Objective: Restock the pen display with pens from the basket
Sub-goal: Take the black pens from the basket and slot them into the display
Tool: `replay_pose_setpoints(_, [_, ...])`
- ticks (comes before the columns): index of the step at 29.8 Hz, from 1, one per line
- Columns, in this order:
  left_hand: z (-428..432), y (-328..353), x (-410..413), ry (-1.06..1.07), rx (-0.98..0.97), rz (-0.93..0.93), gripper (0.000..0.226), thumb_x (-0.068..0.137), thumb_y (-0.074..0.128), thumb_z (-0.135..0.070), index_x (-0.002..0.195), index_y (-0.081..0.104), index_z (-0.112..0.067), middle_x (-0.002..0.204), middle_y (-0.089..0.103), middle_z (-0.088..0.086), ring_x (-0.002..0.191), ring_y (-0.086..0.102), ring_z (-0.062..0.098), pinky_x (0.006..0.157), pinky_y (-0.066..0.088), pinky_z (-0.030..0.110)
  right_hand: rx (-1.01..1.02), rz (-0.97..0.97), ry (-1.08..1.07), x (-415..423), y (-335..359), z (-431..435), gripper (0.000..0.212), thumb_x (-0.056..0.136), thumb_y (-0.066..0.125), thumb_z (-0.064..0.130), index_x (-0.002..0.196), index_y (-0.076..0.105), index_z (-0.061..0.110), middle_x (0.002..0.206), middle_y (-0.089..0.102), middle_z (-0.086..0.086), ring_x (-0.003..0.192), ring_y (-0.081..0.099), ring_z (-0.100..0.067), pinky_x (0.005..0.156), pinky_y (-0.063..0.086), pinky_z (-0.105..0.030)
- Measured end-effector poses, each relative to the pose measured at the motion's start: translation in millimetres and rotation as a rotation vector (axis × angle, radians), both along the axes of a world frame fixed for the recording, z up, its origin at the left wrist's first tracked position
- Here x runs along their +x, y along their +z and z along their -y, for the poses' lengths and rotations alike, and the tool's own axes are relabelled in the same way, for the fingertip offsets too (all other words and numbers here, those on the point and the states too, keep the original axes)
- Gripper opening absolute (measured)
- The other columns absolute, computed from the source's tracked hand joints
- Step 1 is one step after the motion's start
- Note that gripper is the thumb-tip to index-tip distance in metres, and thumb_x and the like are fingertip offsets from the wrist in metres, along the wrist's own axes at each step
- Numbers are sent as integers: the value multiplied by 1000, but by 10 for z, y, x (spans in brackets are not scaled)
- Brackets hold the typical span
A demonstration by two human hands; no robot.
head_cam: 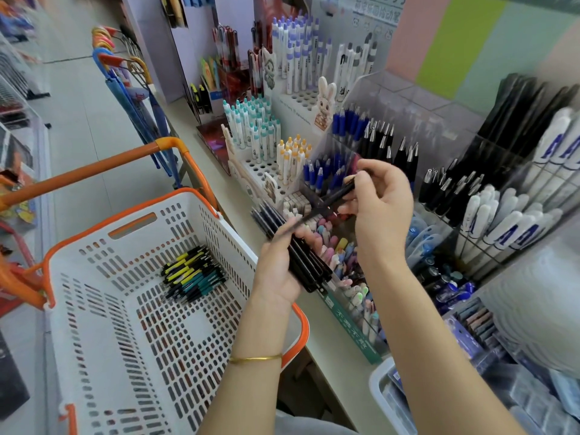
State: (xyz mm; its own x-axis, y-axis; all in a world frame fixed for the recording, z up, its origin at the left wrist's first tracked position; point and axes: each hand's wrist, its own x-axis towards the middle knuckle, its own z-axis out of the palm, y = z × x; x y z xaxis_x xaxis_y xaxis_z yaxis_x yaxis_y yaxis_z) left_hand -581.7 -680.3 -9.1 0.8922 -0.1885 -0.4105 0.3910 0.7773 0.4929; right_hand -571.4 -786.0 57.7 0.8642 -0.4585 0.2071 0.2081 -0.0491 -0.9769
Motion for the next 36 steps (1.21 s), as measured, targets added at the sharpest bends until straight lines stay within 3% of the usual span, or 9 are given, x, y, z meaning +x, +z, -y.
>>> replay_pose_setpoints(4, [11, 1, 17, 32, -36, -37, 21, 92, 59, -29, 91, 65, -10, 88, 72, 8, 74, 70, 21, 56, 57, 33, -64, 77, -75, -113, -87, -76, 16, 91, 59, 7, 90, 55, 22, 88, 59, 2, 83, 65, -24, 70, 58, -37])
replay_pose_setpoints(7, [4, -12, 57, 40, -66, 1, 29, 93, 56, -31, 110, 66, -10, 99, 72, 9, 84, 69, 23, 64, 57, 36, -193, 50, -18, -236, -193, -123, 11, 87, 63, 6, 87, 58, 16, 83, 59, 5, 78, 63, -10, 69, 52, -23])
replay_pose_setpoints(9, [-11, -49, 83, 67, -56, 48, 30, 95, 54, -29, 114, 65, -9, 103, 71, 9, 92, 70, 25, 79, 57, 42, -273, 24, 37, -302, -270, -151, 8, 86, 65, 6, 87, 60, 12, 80, 59, 8, 73, 61, -5, 64, 49, -17])
replay_pose_setpoints(13, [-33, -81, 93, 88, -68, 64, 29, 86, 62, -27, 108, 67, -9, 103, 71, 6, 103, 67, 23, 105, 43, 51, -599, -21, 105, -323, -401, -140, 12, 82, 62, 8, 85, 61, 20, 79, 59, 12, 80, 56, -15, 67, 50, -32])
replay_pose_setpoints(17, [-41, -59, 67, 93, 24, 94, 17, 92, 62, -22, 79, 62, -10, 75, 61, 3, 73, 64, 17, 92, 50, 48, -598, -89, 156, -300, -385, -131, 12, 78, 57, 15, 87, 60, 23, 77, 57, 18, 84, 56, -19, 69, 51, -37])
replay_pose_setpoints(21, [12, 34, 5, 130, 289, 181, 6, 93, 57, -6, 89, 54, -4, 67, 56, 5, 58, 58, 17, 67, 54, 39, -546, -59, 150, -176, -269, -117, 17, 83, 49, 19, 95, 59, 26, 74, 60, 14, 85, 60, -18, 76, 52, -41])
replay_pose_setpoints(26, [86, 88, -11, 74, 534, 312, 28, 92, 51, 7, 119, 48, 2, 67, 57, 12, 56, 56, 23, 52, 51, 30, -667, -38, 256, 103, 7, -126, 24, 93, 52, 14, 110, 68, 19, 98, 61, 6, 89, 53, 3, 80, 39, -10])
replay_pose_setpoints(30, [106, 79, -23, 28, 689, 392, 35, 92, 47, 9, 126, 41, 14, 68, 55, 15, 48, 53, 15, 53, 51, 24, -774, -121, 448, 276, 157, -154, 24, 94, 51, 16, 103, 73, 19, 94, 65, 12, 102, 57, -13, 89, 47, -30])
replay_pose_setpoints(36, [62, 82, -44, -10, 824, 462, 20, 93, 45, 9, 113, 46, 10, 67, 51, 13, 45, 54, 6, 49, 46, 16, -819, -211, 615, 318, 293, -71, 38, 88, 46, 2, 107, 72, 23, 97, 67, 13, 79, 61, -23, 74, 53, -29])
